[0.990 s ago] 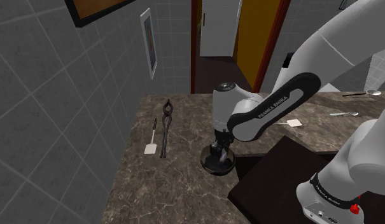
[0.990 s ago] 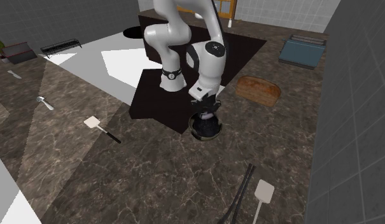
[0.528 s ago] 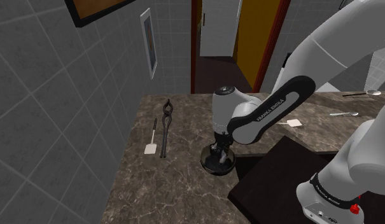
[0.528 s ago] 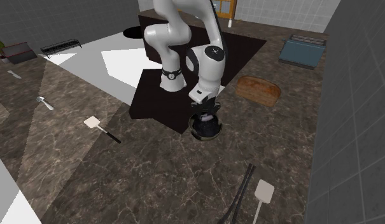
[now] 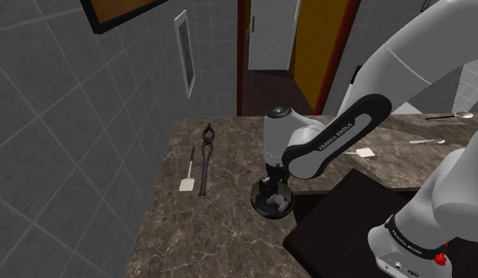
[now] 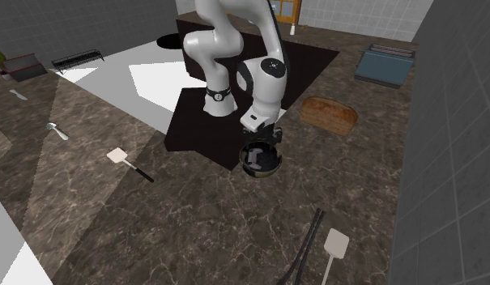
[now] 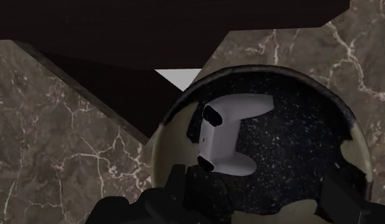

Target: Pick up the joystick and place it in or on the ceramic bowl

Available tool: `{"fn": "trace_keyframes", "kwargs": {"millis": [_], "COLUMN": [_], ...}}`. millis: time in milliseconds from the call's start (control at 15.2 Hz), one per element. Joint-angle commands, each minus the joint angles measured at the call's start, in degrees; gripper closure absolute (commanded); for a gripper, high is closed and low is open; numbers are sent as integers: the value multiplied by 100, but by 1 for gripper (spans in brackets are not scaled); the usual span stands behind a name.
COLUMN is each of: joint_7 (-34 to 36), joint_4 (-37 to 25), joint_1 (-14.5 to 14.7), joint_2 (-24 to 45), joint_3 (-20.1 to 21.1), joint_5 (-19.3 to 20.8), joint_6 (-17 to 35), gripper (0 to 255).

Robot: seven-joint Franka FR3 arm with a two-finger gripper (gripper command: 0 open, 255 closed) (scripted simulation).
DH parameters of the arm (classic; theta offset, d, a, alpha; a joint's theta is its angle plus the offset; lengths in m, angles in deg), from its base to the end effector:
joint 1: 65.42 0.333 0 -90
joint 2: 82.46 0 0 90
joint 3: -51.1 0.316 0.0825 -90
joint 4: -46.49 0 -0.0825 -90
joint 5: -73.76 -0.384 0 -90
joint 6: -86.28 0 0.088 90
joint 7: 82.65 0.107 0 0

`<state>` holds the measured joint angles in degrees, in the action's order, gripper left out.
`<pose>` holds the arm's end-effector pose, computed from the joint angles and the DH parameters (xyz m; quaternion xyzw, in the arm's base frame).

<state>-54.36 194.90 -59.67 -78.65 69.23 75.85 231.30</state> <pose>0.3918 0.1760 0.2258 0.9979 -0.0226 -0.0551 0.0261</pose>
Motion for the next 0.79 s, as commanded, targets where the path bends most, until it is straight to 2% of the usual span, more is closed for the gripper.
{"fn": "trace_keyframes", "kwargs": {"millis": [0, 198, 726], "joint_7": [-80, -254, -254], "joint_4": [-41, -202, -202], "joint_1": [-4, 2, 6], "joint_2": [-191, -673, -673], "joint_3": [22, 40, 36], "joint_5": [-111, -347, -347], "joint_6": [-221, -839, -839], "gripper": [0, 0, 0]}}
